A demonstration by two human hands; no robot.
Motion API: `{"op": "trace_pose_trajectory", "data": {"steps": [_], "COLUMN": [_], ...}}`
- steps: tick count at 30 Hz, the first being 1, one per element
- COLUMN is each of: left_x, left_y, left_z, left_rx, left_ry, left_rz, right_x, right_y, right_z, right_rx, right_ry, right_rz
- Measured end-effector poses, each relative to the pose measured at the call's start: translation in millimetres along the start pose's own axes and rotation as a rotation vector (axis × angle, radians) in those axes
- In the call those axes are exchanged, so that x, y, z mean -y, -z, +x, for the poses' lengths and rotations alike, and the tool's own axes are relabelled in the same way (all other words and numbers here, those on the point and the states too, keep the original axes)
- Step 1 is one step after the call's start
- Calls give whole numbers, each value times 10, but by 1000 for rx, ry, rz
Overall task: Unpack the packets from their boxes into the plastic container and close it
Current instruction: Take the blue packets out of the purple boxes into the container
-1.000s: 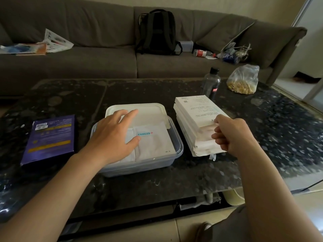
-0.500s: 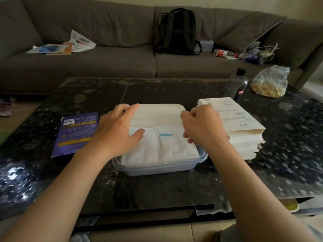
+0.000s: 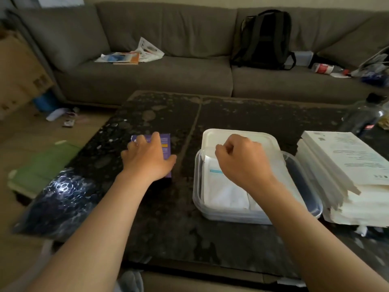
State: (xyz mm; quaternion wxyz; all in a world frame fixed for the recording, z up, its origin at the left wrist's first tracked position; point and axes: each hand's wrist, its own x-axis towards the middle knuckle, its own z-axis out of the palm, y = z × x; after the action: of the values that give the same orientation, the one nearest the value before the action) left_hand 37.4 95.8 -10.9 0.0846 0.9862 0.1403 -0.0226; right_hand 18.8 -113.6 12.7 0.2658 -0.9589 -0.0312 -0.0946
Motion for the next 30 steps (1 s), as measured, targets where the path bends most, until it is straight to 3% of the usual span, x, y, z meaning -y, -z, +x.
{"op": "trace_pose_trajectory", "data": {"steps": [6, 13, 19, 25, 30], "left_x": [148, 73, 5, -94, -376], "left_y": [-223, -341, -299, -137, 59], "left_z": [211, 294, 313, 272, 102], "left_rx": [199, 217, 143, 58, -36], "left_ry": [198, 255, 308, 324, 157], "left_rz": [-57, -70, -157, -470, -738], "right_x": [-2, -27, -104, -92, 7], "right_y": [-94, -91, -58, -11, -5], "right_z": [64, 85, 86, 67, 23], "right_rx": [-1, 13, 29, 32, 183], "right_ry": [15, 21, 16, 51, 7], "right_rz": [30, 58, 62, 106, 372]}}
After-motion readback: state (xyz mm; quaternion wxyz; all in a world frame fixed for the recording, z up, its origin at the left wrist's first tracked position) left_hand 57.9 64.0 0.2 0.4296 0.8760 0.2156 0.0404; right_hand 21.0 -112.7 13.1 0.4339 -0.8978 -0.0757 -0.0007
